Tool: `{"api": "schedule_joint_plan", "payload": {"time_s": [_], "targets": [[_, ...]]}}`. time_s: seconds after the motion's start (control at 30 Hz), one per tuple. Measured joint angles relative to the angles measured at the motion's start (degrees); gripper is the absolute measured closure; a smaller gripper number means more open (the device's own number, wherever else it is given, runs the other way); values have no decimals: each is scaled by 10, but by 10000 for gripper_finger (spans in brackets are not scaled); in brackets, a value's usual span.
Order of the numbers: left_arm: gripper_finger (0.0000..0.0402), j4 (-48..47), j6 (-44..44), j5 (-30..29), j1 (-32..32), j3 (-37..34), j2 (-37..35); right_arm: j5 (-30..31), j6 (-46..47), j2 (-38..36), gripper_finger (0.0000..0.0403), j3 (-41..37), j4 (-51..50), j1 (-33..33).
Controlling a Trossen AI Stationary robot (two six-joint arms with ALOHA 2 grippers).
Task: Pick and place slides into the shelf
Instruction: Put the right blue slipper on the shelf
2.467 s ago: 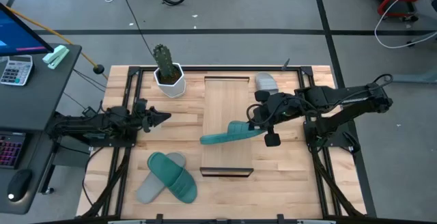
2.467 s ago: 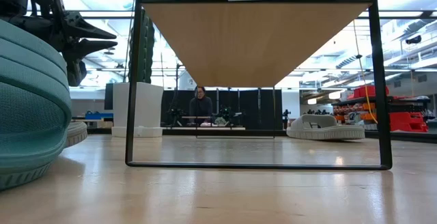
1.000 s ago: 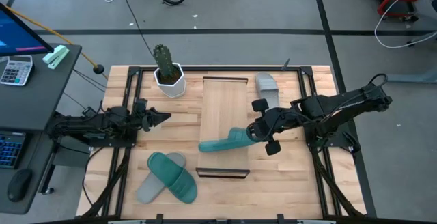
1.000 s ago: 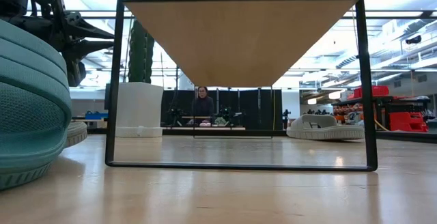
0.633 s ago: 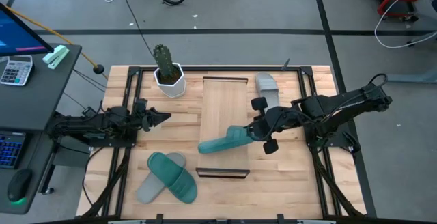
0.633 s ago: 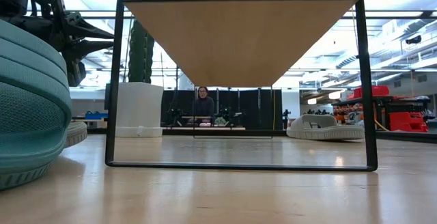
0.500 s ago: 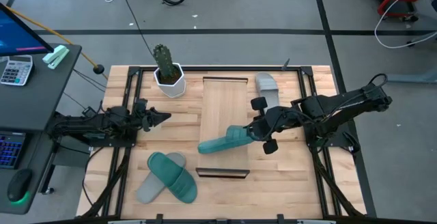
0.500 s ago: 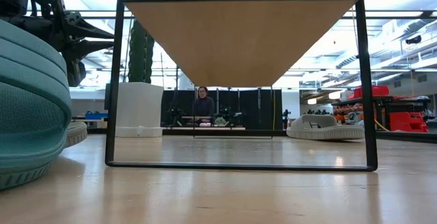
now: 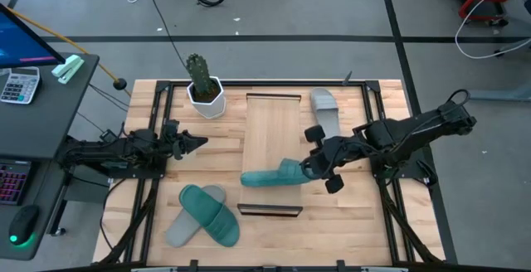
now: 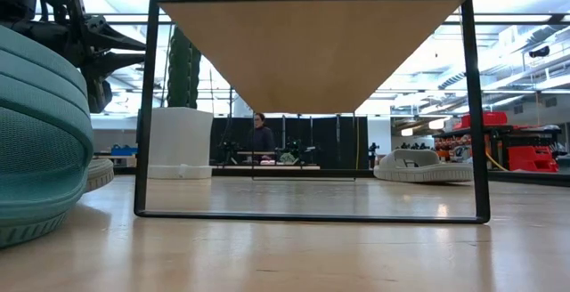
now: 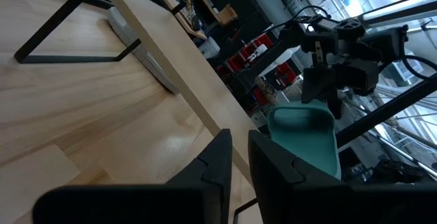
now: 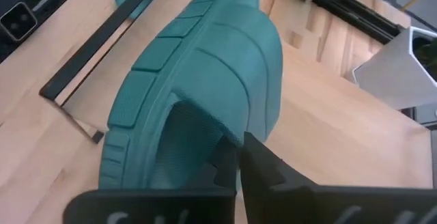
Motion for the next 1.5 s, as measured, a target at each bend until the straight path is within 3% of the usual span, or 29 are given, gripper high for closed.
{"api": "schedule_joint_plan", "payload": {"time_s": [0.53,0.93,1.07,1.5], "targets": [[350,0,0,0,0,0,0,-20,0,0,351,-1,-21,9],[351,0,0,0,0,0,0,-24,-18,0,294,-1,-26,9],[347,0,0,0,0,0,0,-52,-18,0,278,-1,-26,9],[350,0,0,0,0,0,0,-100,-2,0,270,-1,-25,9]]}}
